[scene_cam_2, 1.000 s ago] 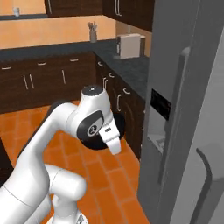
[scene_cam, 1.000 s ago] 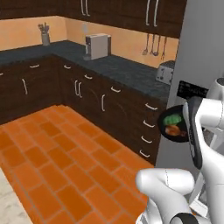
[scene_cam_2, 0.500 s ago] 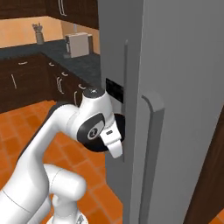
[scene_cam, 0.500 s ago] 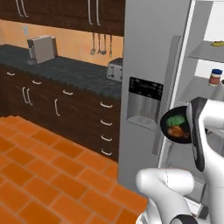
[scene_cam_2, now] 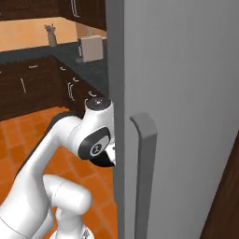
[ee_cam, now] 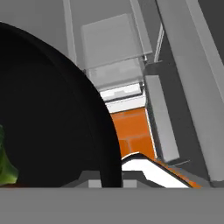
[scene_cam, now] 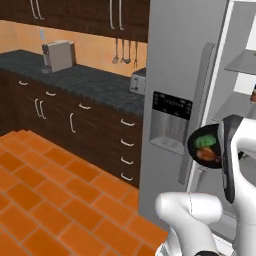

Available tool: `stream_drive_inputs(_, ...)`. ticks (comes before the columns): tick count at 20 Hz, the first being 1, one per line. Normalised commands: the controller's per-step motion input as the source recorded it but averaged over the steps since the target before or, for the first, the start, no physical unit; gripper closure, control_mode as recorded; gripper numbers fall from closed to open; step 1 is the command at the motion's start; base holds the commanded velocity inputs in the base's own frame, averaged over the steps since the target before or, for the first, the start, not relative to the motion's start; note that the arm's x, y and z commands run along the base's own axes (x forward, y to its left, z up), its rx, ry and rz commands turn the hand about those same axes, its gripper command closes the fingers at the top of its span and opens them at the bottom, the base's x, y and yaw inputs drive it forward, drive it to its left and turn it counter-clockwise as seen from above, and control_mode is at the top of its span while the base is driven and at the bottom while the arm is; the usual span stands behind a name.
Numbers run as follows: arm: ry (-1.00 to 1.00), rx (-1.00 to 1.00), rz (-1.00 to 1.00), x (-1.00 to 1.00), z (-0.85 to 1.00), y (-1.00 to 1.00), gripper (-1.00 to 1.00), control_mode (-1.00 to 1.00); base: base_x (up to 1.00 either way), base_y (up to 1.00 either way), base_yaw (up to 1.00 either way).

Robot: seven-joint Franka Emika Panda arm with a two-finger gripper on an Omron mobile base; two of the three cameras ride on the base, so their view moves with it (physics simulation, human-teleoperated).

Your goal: Pick the chicken drumstick and broccoli from their plates and place them in the bowl. Then put the bowl in the fridge.

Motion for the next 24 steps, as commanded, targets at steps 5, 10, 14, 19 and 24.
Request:
stream_drive_inputs(5,0.0,0.0,0.0,0.0,0.0,0.0,1.0,1.0,0.4,0.33,0.23)
stream_drive_inputs(10,0.0,0.0,0.0,0.0,0.0,0.0,1.0,1.0,0.31,1.0,-0.01)
stream_drive_inputs(14,0.0,0.0,0.0,0.0,0.0,0.0,1.0,1.0,0.49,1.0,-0.04)
stream_drive_inputs(19,0.0,0.0,0.0,0.0,0.0,0.0,1.0,1.0,-0.37,1.0,0.08)
stream_drive_inputs(24,0.0,0.0,0.0,0.0,0.0,0.0,1.0,1.0,0.06,1.0,0.59)
